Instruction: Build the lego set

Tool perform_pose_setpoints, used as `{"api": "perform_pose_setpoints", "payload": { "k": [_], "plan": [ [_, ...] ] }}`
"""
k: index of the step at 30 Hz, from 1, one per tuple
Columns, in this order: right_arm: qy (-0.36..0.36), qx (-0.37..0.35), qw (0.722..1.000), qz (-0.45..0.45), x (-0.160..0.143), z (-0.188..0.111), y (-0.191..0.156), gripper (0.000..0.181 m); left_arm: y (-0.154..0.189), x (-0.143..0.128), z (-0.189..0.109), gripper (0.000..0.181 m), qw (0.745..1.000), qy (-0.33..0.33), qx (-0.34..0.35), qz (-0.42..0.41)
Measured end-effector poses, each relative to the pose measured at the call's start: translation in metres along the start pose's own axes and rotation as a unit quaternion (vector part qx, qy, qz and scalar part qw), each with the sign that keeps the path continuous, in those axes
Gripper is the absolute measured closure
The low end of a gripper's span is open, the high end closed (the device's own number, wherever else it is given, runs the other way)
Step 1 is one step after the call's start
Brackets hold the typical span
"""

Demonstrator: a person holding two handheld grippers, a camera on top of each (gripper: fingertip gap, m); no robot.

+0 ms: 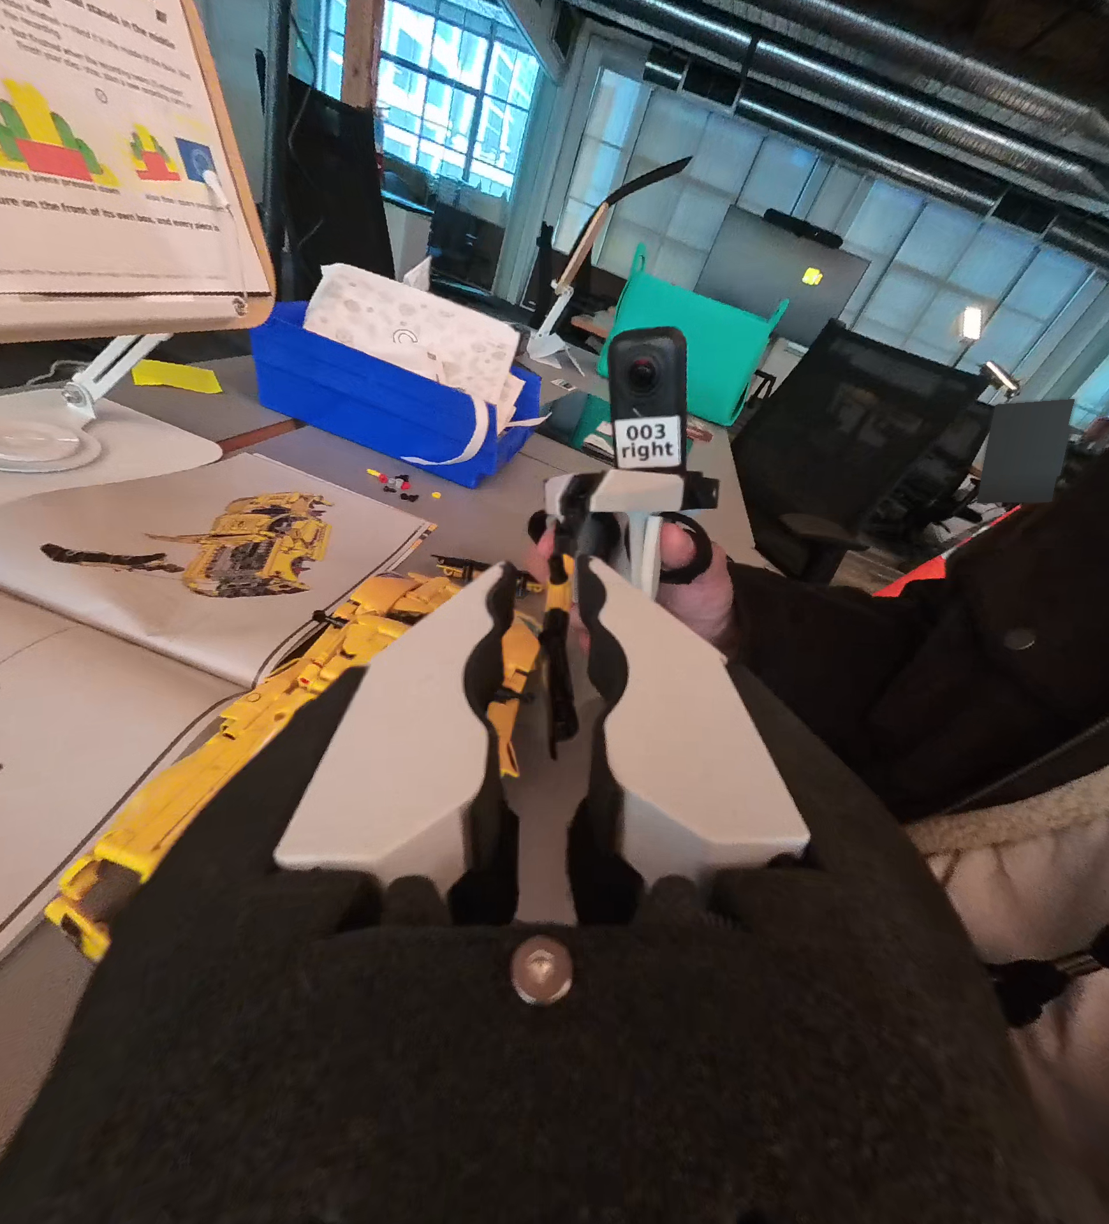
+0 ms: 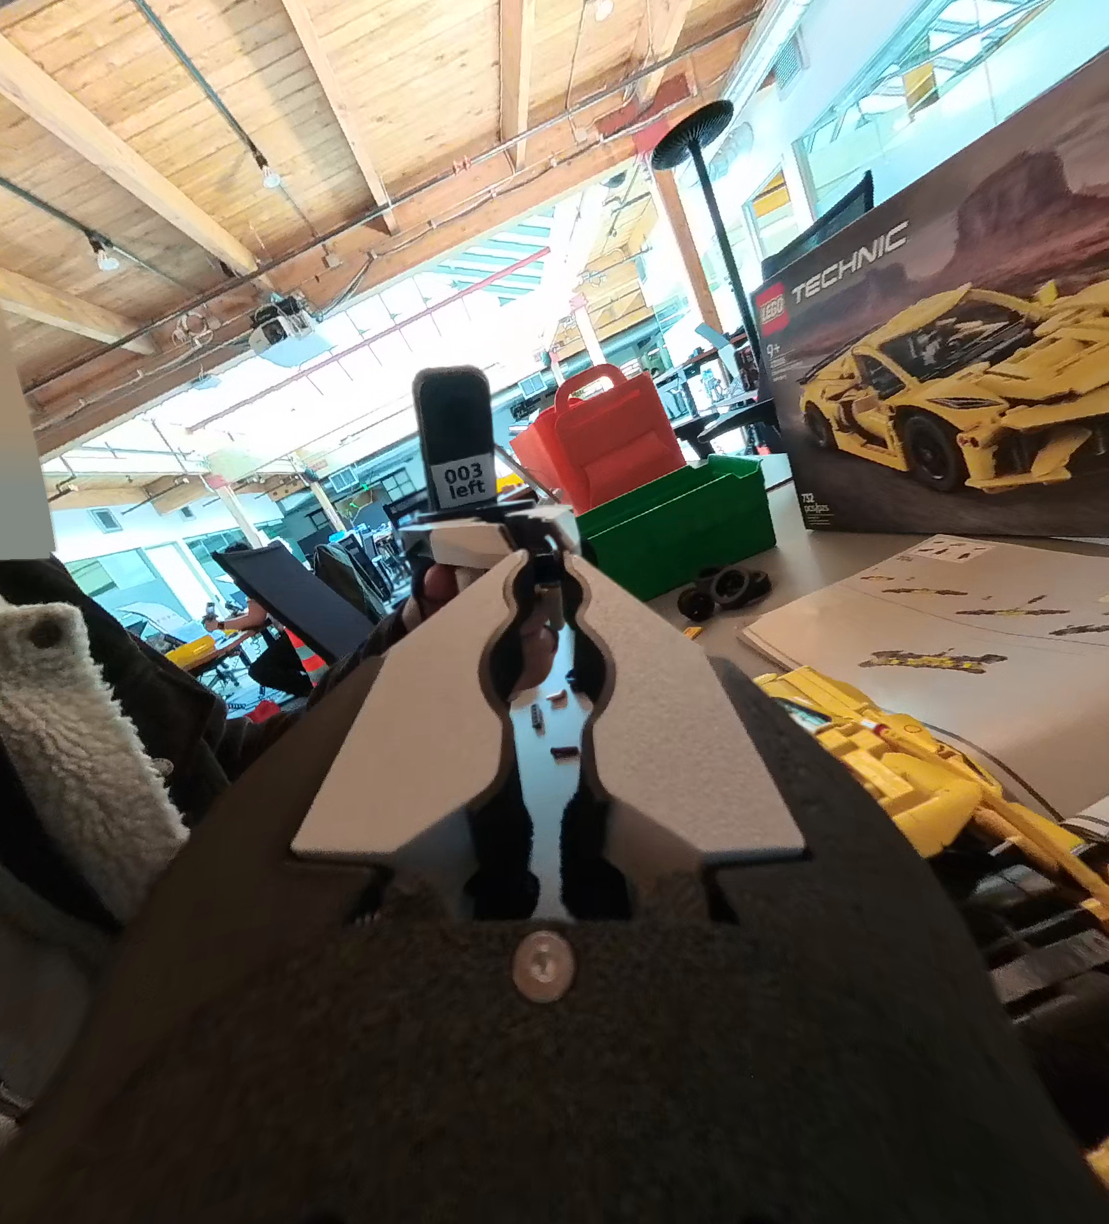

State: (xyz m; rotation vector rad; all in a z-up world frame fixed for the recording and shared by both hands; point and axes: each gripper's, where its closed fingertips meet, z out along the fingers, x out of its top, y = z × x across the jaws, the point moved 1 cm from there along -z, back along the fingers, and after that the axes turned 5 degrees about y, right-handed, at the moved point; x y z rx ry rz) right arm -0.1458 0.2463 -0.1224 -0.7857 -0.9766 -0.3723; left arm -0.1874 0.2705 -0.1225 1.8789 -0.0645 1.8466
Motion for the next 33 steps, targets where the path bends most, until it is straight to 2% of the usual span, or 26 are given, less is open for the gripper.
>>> {"api": "perform_pose_setpoints", "payload": {
  "k": [4,7,13,16,17,19,21,24,26,28,33],
  "plan": [
    [-0.009,0.002,1.000,-0.010,-0.003,0.002,-0.002,0.175,0.005,-0.004,-0.001,0.177,0.999,-0.012,-0.005,0.037],
    [-0.021,0.007,1.000,-0.012,-0.006,0.002,-0.003,0.175,0.007,-0.008,-0.003,0.177,0.998,-0.030,-0.003,0.063],
    [-0.044,0.003,0.999,-0.018,-0.014,0.004,-0.002,0.175,0.005,-0.016,-0.005,0.177,0.998,-0.039,-0.014,0.045],
    [-0.054,0.003,0.998,-0.009,-0.016,0.003,-0.001,0.174,0.005,-0.020,-0.006,0.177,0.996,-0.057,-0.008,0.067],
    [-0.059,-0.004,0.998,-0.019,-0.017,0.003,0.002,0.172,0.004,-0.021,-0.007,0.177,0.996,-0.062,-0.002,0.069],
    [-0.064,-0.021,0.997,-0.044,-0.012,-0.001,0.007,0.152,0.004,-0.027,-0.014,0.177,0.995,-0.076,0.005,0.057],
    [-0.053,-0.051,0.995,-0.073,0.004,-0.011,0.015,0.142,0.001,-0.042,-0.024,0.177,0.993,-0.107,0.023,0.054],
    [-0.025,-0.120,0.985,-0.120,0.026,-0.030,0.034,0.150,-0.003,-0.083,-0.034,0.177,0.981,-0.178,0.054,0.059],
    [-0.018,-0.151,0.982,-0.113,0.031,-0.036,0.046,0.148,0.000,-0.102,-0.031,0.177,0.981,-0.180,0.054,0.044],
    [-0.016,-0.175,0.978,-0.109,0.034,-0.042,0.055,0.148,0.001,-0.115,-0.027,0.177,0.980,-0.191,0.055,0.029],
    [-0.060,-0.236,0.958,-0.151,0.053,-0.079,0.068,0.146,0.015,-0.131,-0.017,0.177,0.970,-0.226,0.040,0.085]
  ]
}}
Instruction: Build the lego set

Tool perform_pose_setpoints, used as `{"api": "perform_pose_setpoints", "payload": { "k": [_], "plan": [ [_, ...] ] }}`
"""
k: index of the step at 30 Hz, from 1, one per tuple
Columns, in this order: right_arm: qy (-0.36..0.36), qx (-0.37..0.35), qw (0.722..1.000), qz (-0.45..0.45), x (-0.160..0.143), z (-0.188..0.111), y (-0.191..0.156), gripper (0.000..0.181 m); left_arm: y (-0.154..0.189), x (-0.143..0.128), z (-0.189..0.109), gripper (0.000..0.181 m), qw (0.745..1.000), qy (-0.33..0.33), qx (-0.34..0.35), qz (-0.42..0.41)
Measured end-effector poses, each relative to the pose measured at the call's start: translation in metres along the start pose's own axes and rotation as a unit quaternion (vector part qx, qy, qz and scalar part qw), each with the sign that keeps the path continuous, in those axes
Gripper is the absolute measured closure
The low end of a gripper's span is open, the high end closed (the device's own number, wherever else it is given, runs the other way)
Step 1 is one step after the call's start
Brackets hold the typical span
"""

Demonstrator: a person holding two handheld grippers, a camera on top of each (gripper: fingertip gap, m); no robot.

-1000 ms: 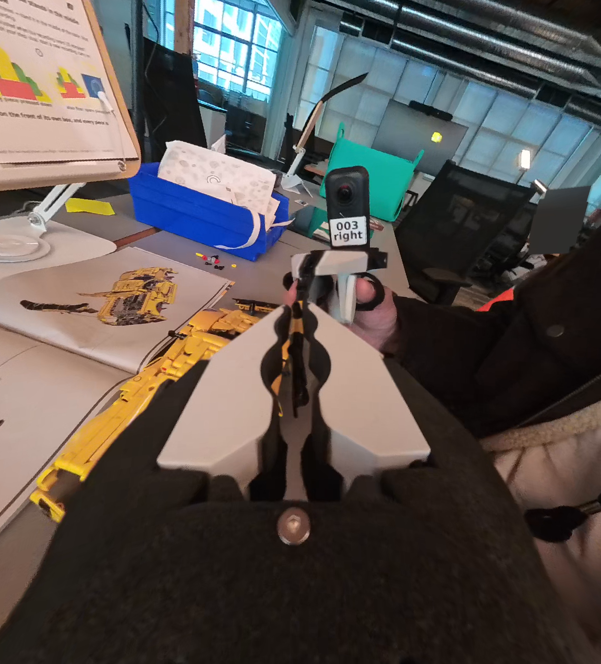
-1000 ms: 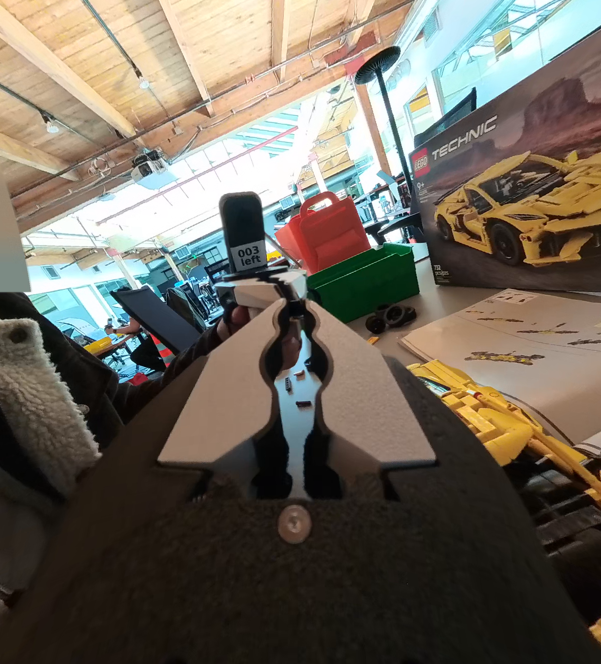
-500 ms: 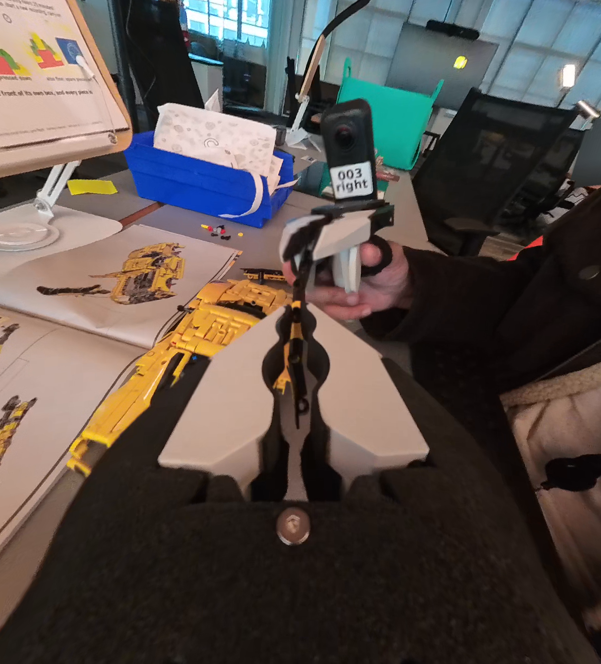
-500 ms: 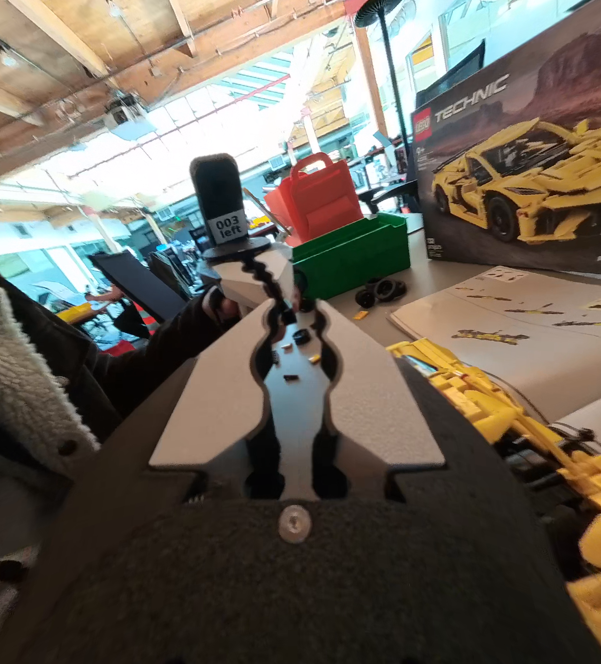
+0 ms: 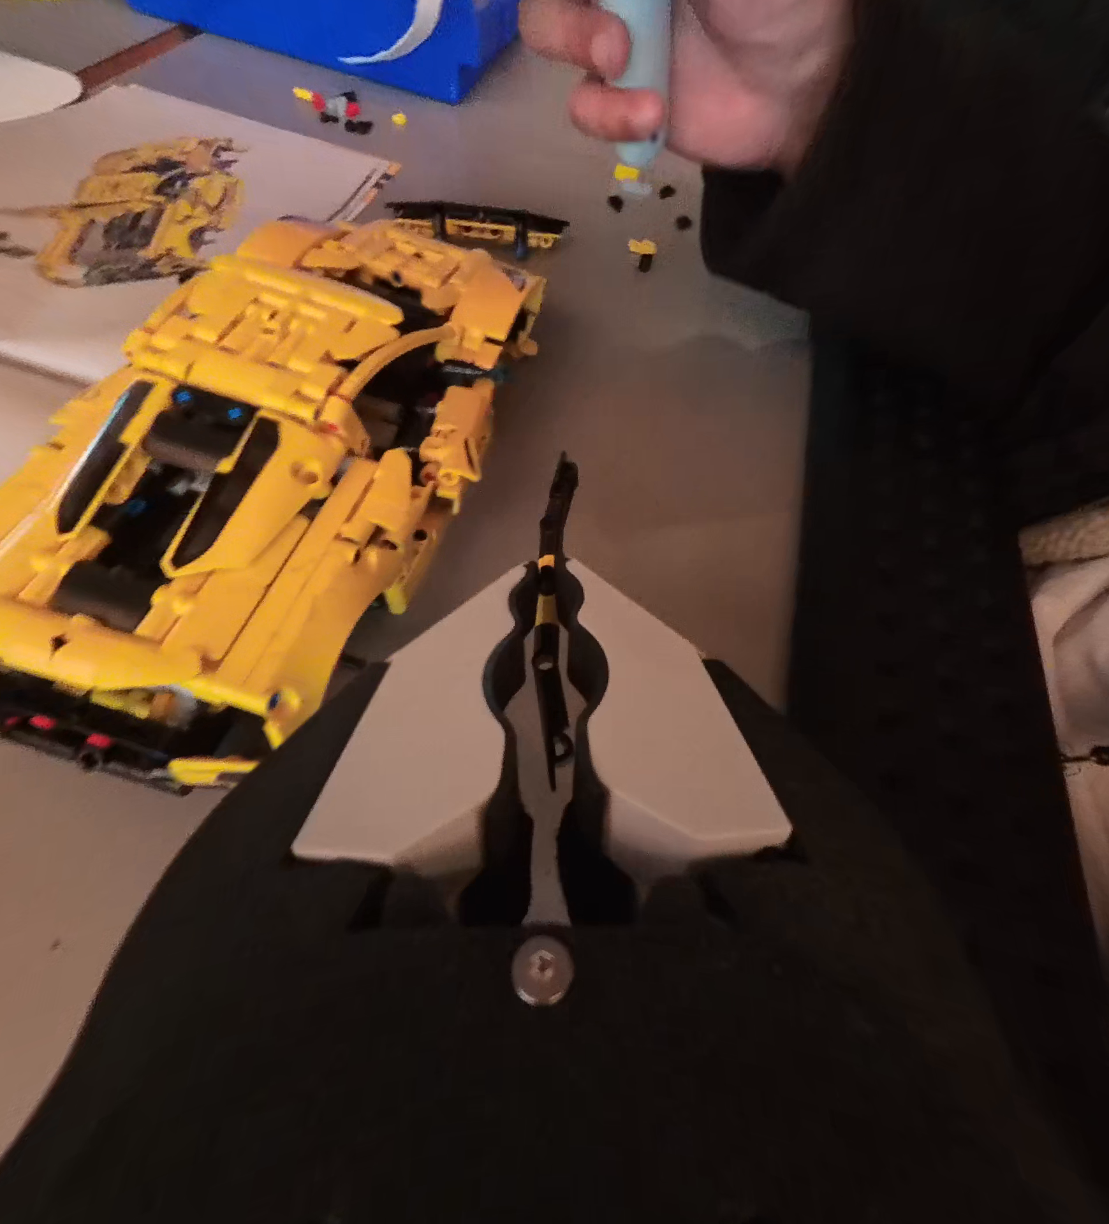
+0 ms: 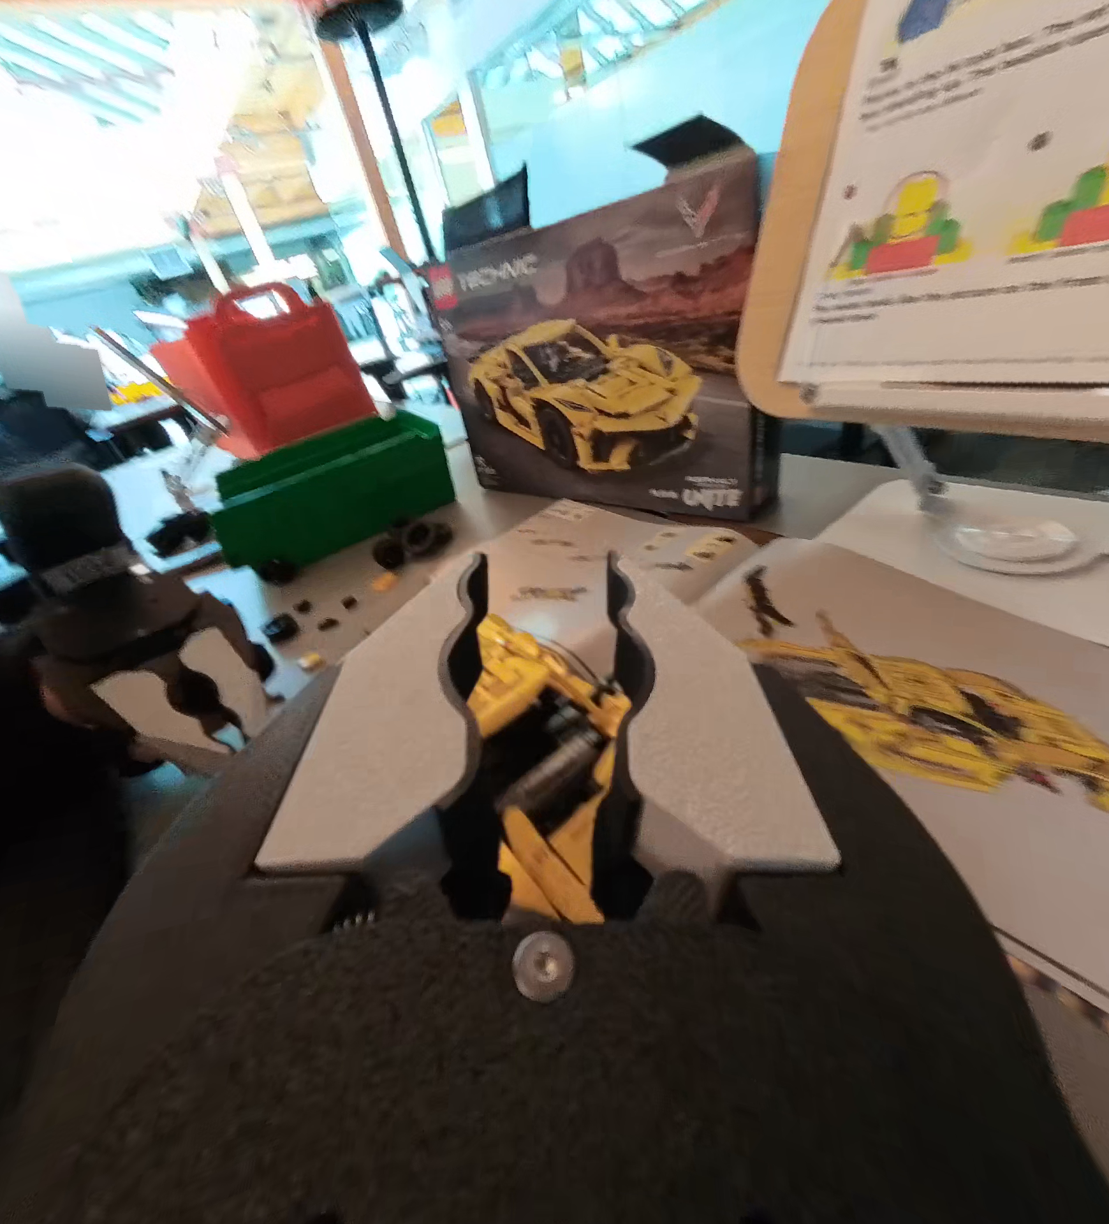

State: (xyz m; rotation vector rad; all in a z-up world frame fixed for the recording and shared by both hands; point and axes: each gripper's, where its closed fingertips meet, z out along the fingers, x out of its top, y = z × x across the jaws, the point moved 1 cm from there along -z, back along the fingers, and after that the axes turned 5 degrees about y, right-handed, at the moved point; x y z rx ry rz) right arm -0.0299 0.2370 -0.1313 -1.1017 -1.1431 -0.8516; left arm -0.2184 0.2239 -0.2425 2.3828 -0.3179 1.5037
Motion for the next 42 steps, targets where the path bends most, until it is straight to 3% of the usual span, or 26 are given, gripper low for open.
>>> {"api": "perform_pose_setpoints", "payload": {
  "k": [3,8,13,17,27,31,37,42],
  "plan": [
    [-0.092,-0.016,0.995,-0.030,-0.016,-0.036,0.013,0.138,0.003,-0.008,0.008,0.177,1.000,-0.024,0.003,0.019],
    [-0.245,-0.050,0.964,-0.094,-0.075,-0.111,0.023,0.139,0.005,-0.016,0.013,0.177,0.999,-0.043,0.002,0.029],
    [-0.249,-0.110,0.961,-0.046,-0.099,-0.148,0.041,0.141,0.004,-0.023,0.018,0.177,0.997,-0.063,0.008,0.035],
    [-0.263,-0.154,0.950,-0.063,-0.108,-0.132,0.061,0.142,0.004,-0.028,0.020,0.177,0.996,-0.075,0.011,0.038],
    [-0.348,-0.139,0.927,-0.016,-0.136,-0.103,0.081,0.144,0.009,-0.034,0.022,0.177,0.995,-0.086,0.000,0.043],
    [-0.349,-0.138,0.927,-0.001,-0.138,-0.101,0.079,0.159,0.009,-0.038,0.023,0.176,0.994,-0.094,0.006,0.052],
    [-0.314,-0.173,0.930,-0.076,-0.105,-0.107,0.076,0.163,0.007,-0.028,0.019,0.173,0.997,-0.061,0.006,0.038],
    [-0.283,-0.095,0.944,-0.143,-0.070,-0.077,0.008,0.163,0.004,-0.008,0.013,0.167,1.000,-0.005,0.011,0.014]
  ]
}}
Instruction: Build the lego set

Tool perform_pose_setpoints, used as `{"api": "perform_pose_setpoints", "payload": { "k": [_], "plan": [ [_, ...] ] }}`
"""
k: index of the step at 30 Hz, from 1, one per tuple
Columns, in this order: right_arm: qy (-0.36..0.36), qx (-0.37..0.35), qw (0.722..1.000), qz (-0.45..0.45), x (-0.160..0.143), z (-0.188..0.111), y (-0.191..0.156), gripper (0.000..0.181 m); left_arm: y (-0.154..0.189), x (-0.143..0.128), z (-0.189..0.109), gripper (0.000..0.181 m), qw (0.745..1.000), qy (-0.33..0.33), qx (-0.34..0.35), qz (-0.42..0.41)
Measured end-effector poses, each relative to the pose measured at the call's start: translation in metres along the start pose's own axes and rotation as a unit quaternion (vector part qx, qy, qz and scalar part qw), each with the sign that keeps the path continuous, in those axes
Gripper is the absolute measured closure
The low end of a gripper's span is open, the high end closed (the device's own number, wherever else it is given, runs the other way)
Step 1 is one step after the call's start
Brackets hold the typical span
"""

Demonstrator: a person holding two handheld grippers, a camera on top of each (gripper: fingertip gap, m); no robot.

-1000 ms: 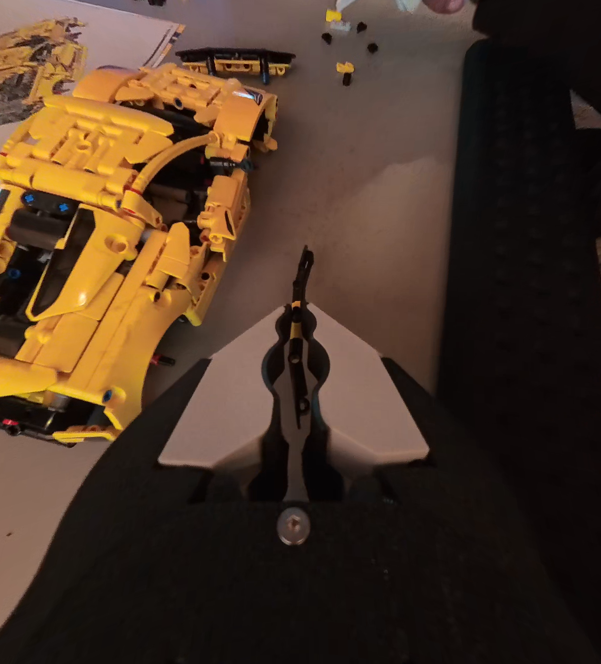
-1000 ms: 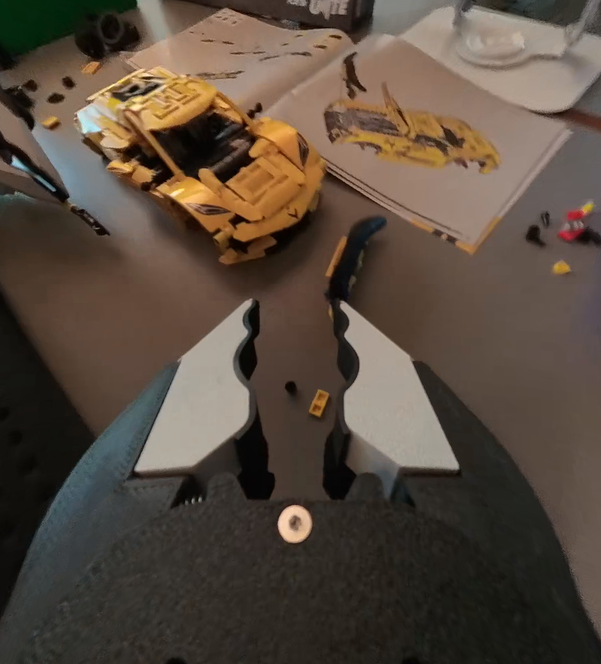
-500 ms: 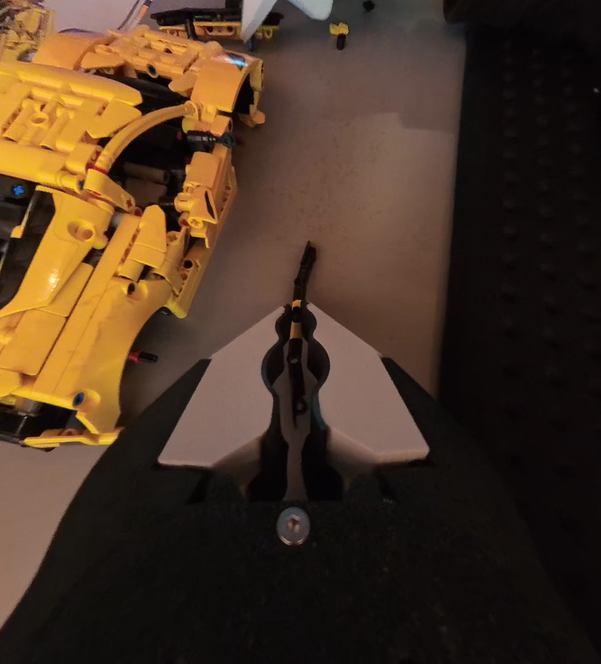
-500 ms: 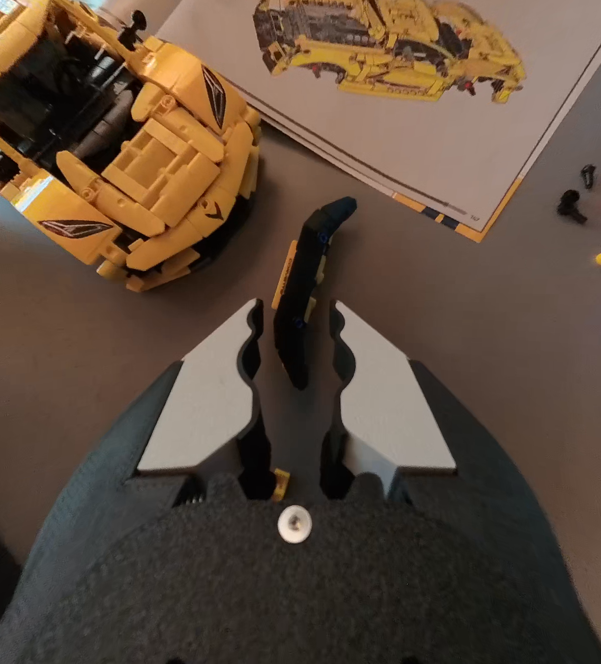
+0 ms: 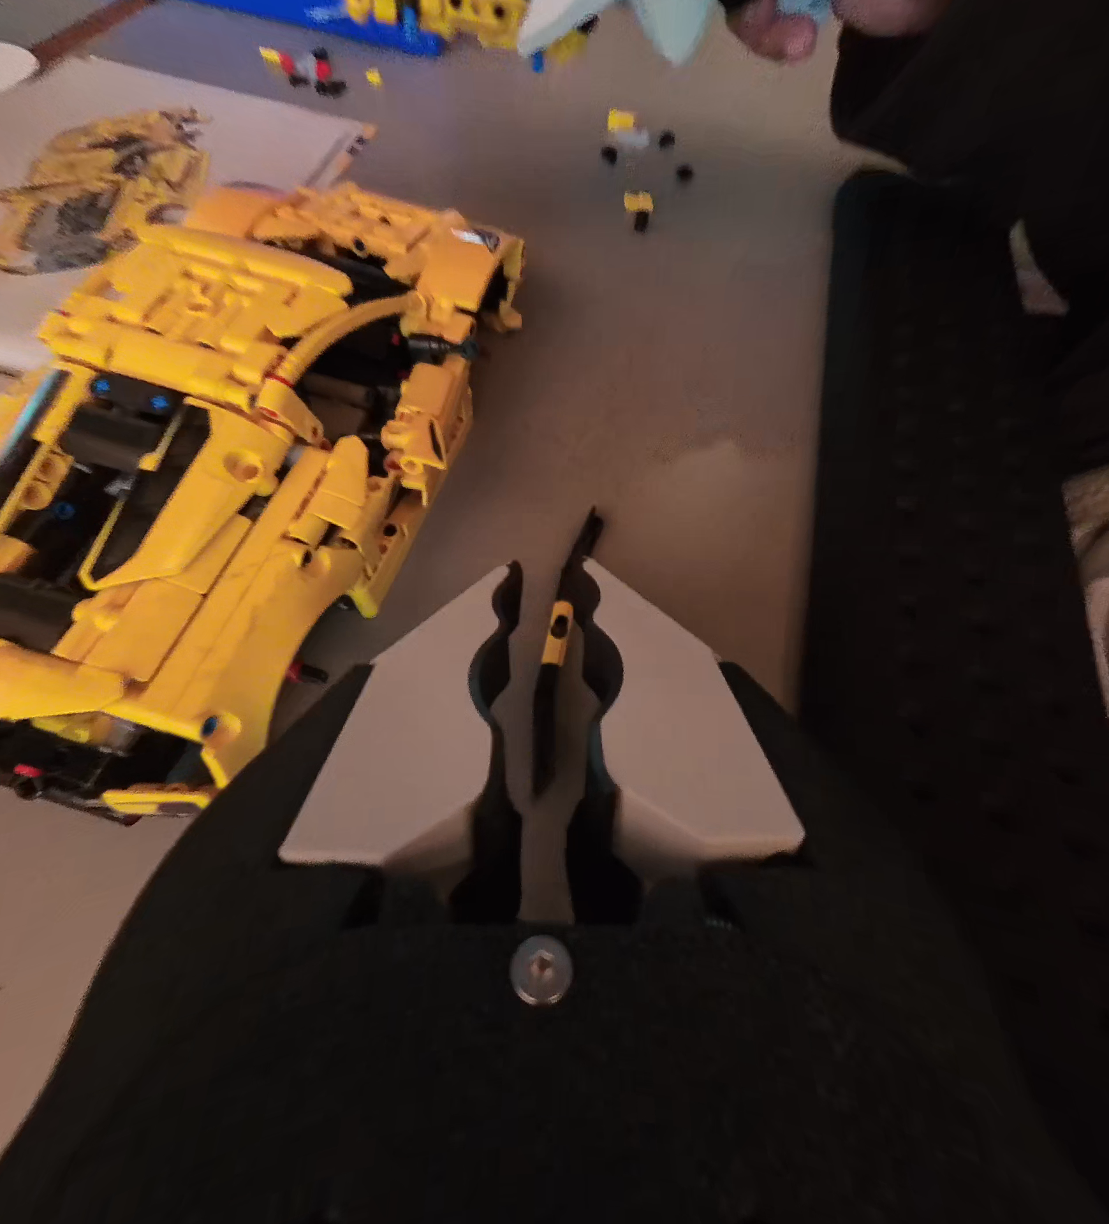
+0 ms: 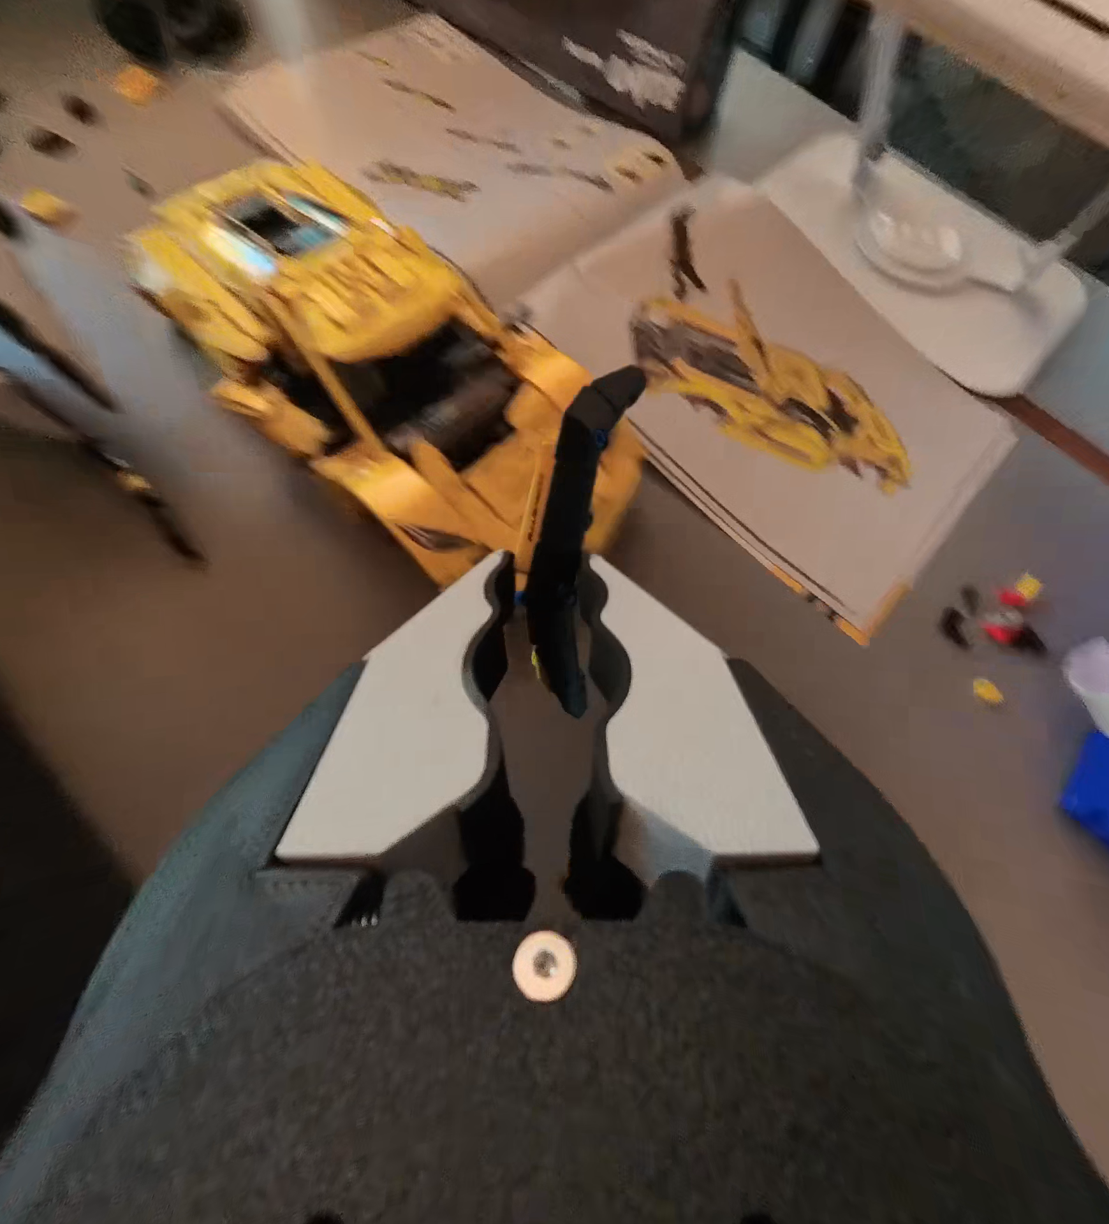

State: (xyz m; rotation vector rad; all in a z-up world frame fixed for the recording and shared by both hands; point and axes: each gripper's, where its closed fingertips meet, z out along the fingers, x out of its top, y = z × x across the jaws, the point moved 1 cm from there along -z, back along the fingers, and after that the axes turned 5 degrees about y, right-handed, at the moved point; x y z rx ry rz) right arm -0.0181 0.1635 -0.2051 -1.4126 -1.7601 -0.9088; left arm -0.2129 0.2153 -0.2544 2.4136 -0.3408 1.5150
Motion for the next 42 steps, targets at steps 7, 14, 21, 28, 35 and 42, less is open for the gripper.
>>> {"api": "perform_pose_setpoints", "payload": {
  "k": [7,14,21,28,35,42],
  "plan": [
    [0.202,0.092,0.975,-0.028,0.087,0.025,-0.114,0.163,-0.009,0.067,-0.029,0.153,0.950,0.240,-0.012,-0.197],
    [0.220,-0.066,0.932,-0.282,0.087,0.052,-0.150,0.163,-0.020,0.073,-0.045,0.146,0.912,0.307,0.012,-0.271],
    [0.248,-0.188,0.811,-0.496,0.085,0.041,-0.160,0.164,-0.014,0.068,-0.051,0.145,0.931,0.268,-0.011,-0.245],
    [0.225,-0.208,0.749,-0.588,0.078,0.046,-0.160,0.163,0.007,0.068,-0.062,0.144,0.937,0.244,-0.058,-0.245],
    [0.219,-0.216,0.662,-0.683,0.073,0.050,-0.169,0.163,0.010,0.065,-0.066,0.145,0.853,0.236,-0.105,-0.452],
    [0.219,-0.223,0.616,-0.723,0.067,0.052,-0.169,0.162,0.012,0.048,-0.054,0.166,0.841,0.204,-0.118,-0.487]
  ]
}}
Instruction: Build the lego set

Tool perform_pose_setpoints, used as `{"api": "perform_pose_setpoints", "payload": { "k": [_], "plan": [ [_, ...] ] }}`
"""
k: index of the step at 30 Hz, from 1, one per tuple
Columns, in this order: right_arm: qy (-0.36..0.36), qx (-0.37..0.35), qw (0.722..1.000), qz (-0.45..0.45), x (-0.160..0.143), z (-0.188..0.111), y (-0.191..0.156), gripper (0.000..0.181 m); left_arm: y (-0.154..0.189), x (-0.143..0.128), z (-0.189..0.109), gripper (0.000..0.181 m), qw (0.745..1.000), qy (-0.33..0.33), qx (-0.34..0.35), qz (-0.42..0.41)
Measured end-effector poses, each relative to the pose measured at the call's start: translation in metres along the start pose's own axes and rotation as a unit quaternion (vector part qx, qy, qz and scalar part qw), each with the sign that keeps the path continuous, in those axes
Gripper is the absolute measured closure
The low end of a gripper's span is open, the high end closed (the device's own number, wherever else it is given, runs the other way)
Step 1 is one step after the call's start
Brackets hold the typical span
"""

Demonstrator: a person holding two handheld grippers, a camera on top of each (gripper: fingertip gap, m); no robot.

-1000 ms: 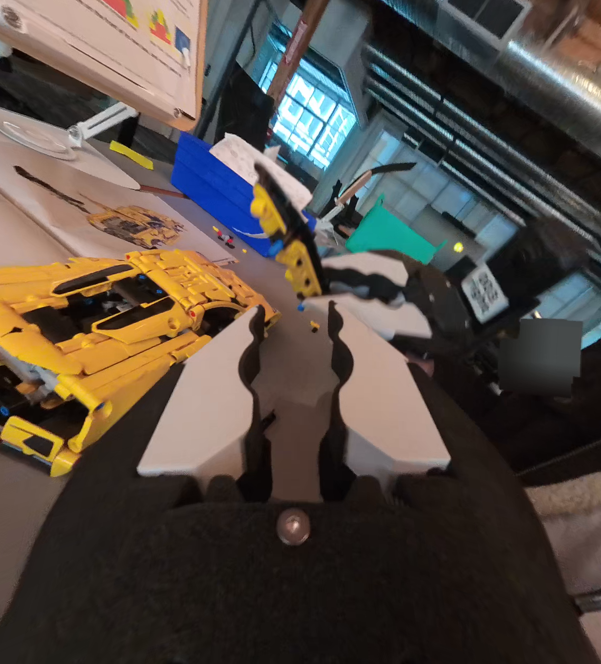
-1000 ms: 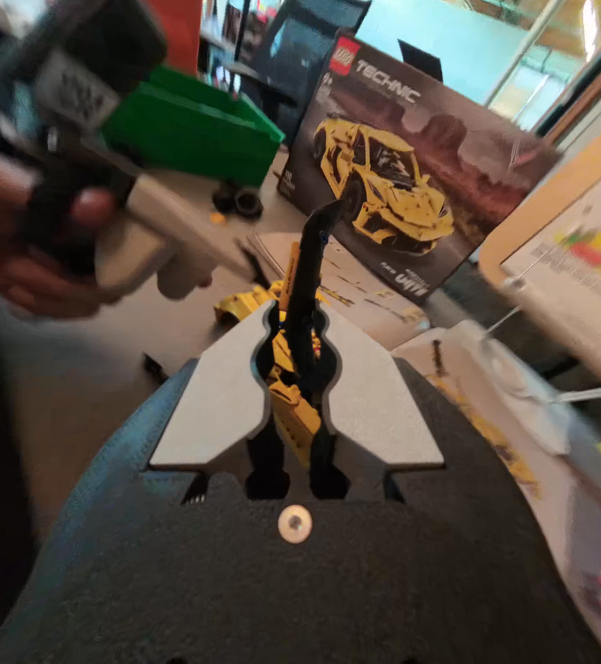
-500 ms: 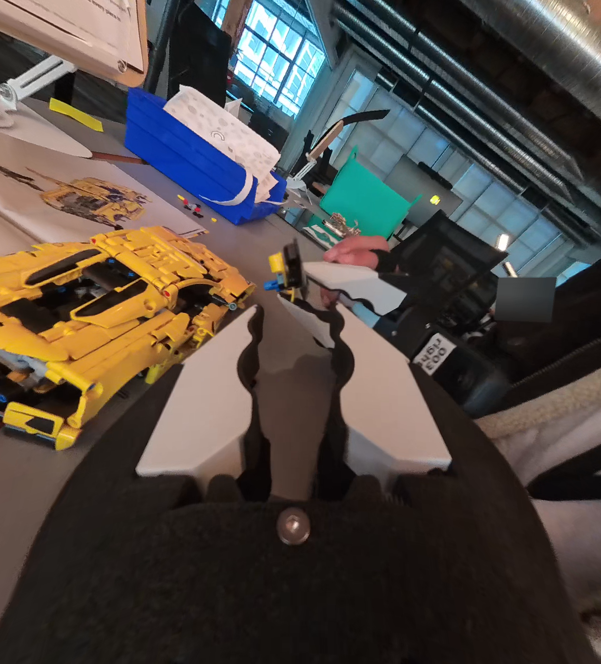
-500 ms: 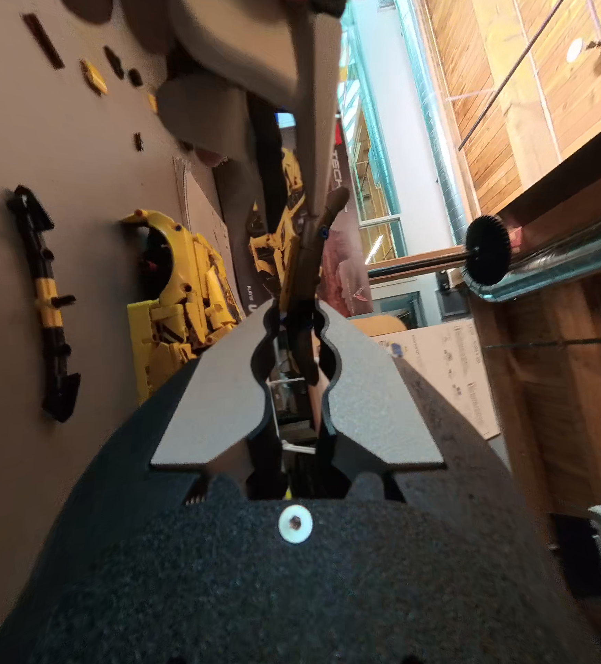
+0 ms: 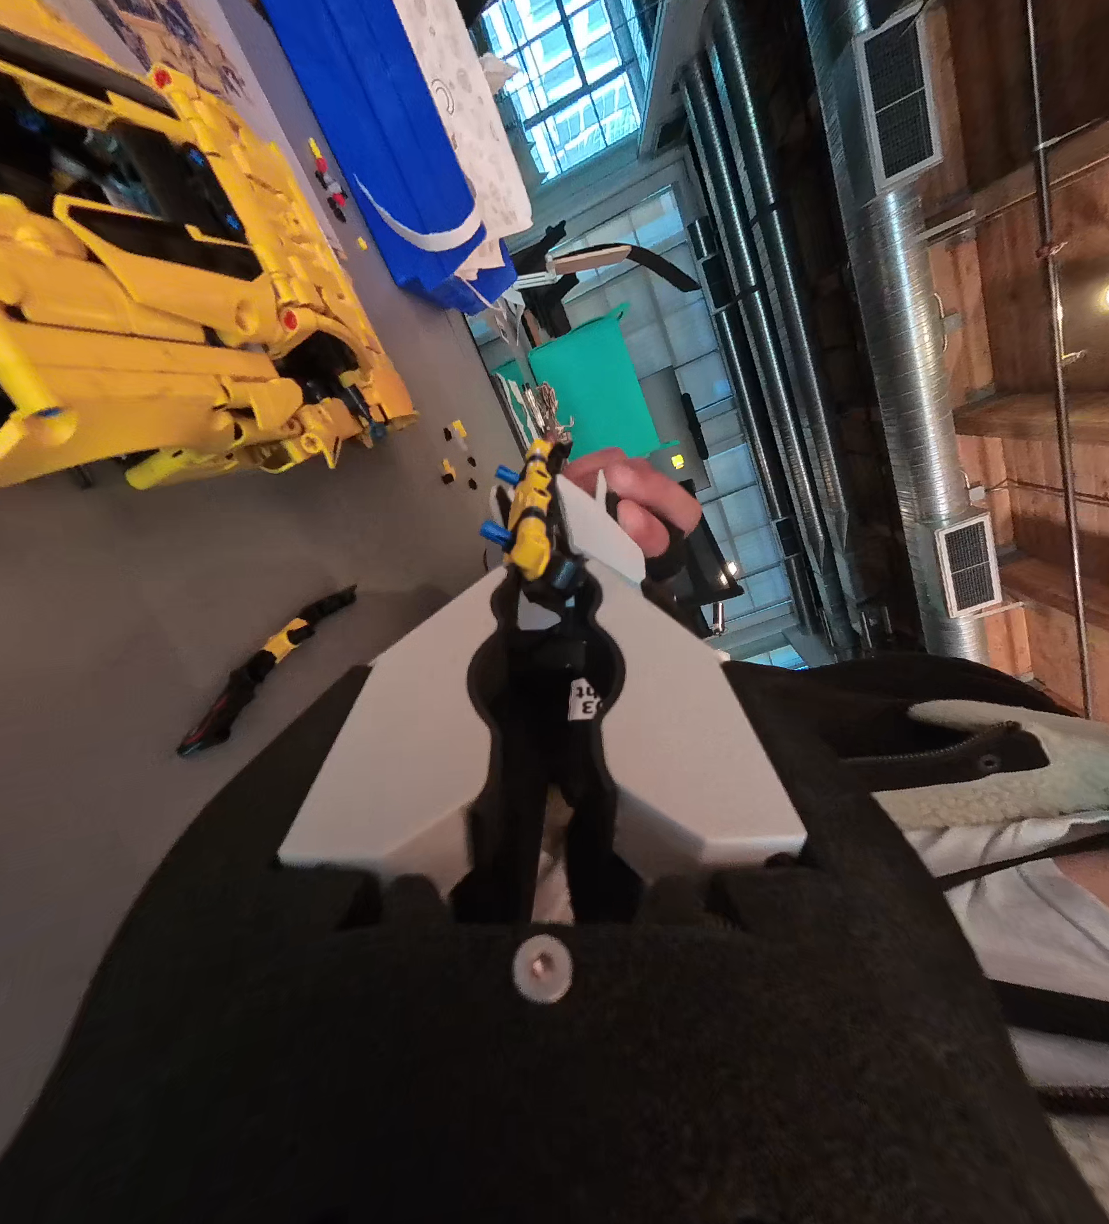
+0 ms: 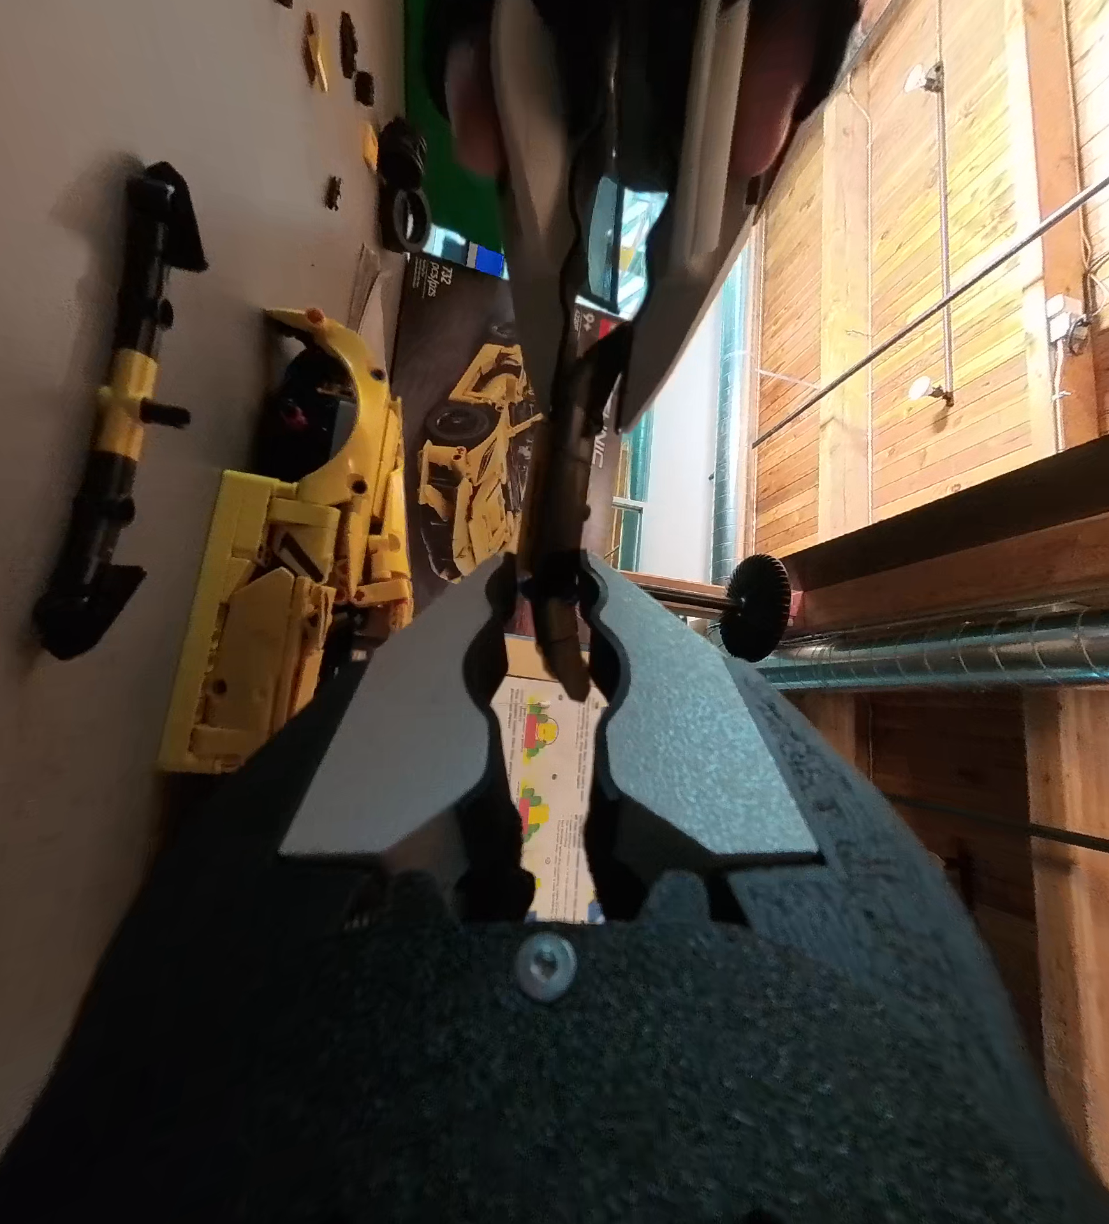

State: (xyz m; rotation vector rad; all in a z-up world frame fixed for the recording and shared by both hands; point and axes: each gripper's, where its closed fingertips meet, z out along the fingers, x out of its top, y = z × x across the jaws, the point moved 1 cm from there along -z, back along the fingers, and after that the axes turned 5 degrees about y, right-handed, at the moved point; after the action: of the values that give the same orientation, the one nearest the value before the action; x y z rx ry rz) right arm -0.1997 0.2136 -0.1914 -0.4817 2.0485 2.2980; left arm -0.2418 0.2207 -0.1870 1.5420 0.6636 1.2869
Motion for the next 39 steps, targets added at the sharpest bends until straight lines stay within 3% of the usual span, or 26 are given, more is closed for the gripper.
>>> {"api": "perform_pose_setpoints", "payload": {
  "k": [3,8,12,15,20,22,25,30,33,35,39],
  "plan": [
    [-0.001,0.008,0.999,0.032,0.000,0.001,-0.003,0.162,-0.006,0.001,0.000,0.169,0.999,0.004,0.018,0.031],
    [0.006,0.039,0.994,0.102,0.002,0.002,-0.015,0.161,-0.017,-0.001,-0.001,0.170,0.985,-0.007,0.058,0.162],
    [0.027,0.124,0.965,0.229,0.014,-0.005,-0.035,0.130,-0.021,0.002,-0.009,0.170,0.959,-0.015,0.082,0.270],
    [0.070,0.167,0.915,0.360,0.030,-0.012,-0.031,0.109,-0.020,0.000,-0.013,0.170,0.921,-0.035,0.098,0.374],
    [0.118,0.207,0.775,0.585,0.027,-0.015,0.009,0.127,-0.025,-0.007,-0.020,0.170,0.827,-0.078,0.139,0.539],
    [0.101,0.256,0.752,0.600,0.024,-0.012,0.000,0.131,-0.025,-0.012,-0.020,0.170,0.811,-0.092,0.134,0.561],
    [0.071,0.288,0.776,0.557,0.024,-0.004,-0.021,0.130,-0.022,-0.021,-0.018,0.170,0.807,-0.105,0.116,0.569],
    [0.080,0.277,0.814,0.504,0.036,0.004,-0.027,0.162,-0.025,-0.025,-0.017,0.169,0.795,-0.112,0.125,0.583],
    [0.078,0.263,0.843,0.463,0.037,0.006,-0.031,0.164,-0.030,-0.025,-0.020,0.169,0.802,-0.118,0.134,0.570],
    [0.065,0.261,0.866,0.421,0.033,0.008,-0.037,0.164,-0.033,-0.028,-0.021,0.163,0.817,-0.125,0.131,0.547],
    [0.018,0.200,0.931,0.305,0.021,0.015,-0.046,0.164,-0.032,-0.022,-0.026,0.154,0.871,-0.096,0.122,0.466]
  ]
}}
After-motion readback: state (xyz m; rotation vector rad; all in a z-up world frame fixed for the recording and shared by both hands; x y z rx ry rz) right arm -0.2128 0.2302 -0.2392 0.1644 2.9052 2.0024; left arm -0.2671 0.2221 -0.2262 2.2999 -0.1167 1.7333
